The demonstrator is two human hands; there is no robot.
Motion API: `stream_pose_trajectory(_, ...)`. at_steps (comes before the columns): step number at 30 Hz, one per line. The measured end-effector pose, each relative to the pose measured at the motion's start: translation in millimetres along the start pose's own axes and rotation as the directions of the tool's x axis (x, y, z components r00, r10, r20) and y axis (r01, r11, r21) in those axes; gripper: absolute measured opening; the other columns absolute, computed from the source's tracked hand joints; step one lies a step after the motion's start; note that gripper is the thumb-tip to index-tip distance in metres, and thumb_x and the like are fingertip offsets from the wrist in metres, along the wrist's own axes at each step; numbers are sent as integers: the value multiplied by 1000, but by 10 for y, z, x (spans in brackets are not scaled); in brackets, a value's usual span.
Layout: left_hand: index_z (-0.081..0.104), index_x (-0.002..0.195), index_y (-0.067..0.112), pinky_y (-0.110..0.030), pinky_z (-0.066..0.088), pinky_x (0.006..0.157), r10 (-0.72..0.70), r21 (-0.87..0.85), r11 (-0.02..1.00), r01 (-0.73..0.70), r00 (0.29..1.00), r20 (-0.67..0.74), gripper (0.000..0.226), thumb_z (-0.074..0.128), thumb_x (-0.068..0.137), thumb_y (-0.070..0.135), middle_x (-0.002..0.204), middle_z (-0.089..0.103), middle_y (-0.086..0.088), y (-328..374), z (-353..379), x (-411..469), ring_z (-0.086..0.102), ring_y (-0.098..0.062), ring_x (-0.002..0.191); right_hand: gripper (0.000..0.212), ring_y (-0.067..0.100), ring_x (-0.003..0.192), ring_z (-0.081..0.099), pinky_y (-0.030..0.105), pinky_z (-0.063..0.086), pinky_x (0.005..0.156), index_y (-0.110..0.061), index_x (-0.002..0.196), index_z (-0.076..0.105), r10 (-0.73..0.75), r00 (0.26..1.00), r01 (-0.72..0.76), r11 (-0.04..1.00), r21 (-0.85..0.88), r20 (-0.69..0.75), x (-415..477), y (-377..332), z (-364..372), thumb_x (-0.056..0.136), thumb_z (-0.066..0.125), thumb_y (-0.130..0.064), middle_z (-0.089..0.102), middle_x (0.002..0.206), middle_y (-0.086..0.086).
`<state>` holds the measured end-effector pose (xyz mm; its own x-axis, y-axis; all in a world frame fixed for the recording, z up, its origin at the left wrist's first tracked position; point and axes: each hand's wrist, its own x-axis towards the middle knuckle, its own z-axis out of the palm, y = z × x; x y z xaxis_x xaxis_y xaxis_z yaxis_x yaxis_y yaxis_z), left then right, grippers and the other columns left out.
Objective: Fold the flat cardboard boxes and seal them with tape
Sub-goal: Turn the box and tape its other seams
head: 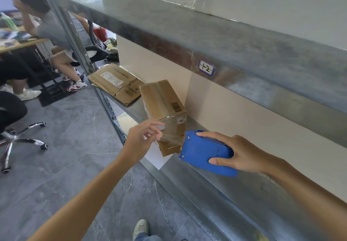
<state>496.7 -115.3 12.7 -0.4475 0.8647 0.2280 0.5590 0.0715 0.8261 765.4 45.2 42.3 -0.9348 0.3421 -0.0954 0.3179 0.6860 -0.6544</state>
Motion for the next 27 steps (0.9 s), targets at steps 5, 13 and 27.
stream_pose_trajectory(5, 66, 95, 30, -11, 39, 62, -43, -19, 999, 43, 999, -3, 30, 76, 82, 5, 81, 71, 16, -62, -82, -27, 65, -8, 74, 67, 23, 53, 49, 26, 40, 51, -68, 137, 28, 7, 1000, -7, 1000, 0, 17, 22, -24, -41, 89, 68, -45, 56, 65, 9)
stream_pose_trajectory(13, 60, 81, 24, -13, 46, 67, -57, -43, 997, 57, 998, 1, 27, 73, 83, 0, 82, 70, 14, -192, -217, -27, 65, -9, 74, 67, 27, 58, 54, 36, 46, 56, -69, 137, 28, 17, 1000, -17, 1000, -11, 25, 139, -158, -40, 89, 67, -45, 60, 70, 10)
stream_pose_trajectory(27, 63, 83, 35, -10, 36, 66, 43, 39, 998, -41, 997, -57, 32, 68, 88, 4, 86, 68, 23, -579, -504, 303, 64, -2, 79, 63, 13, 57, 53, 23, 46, 59, -70, 136, 29, 94, 991, -100, 993, -67, -96, 402, -324, 90, 88, 66, -50, 56, 66, -6)
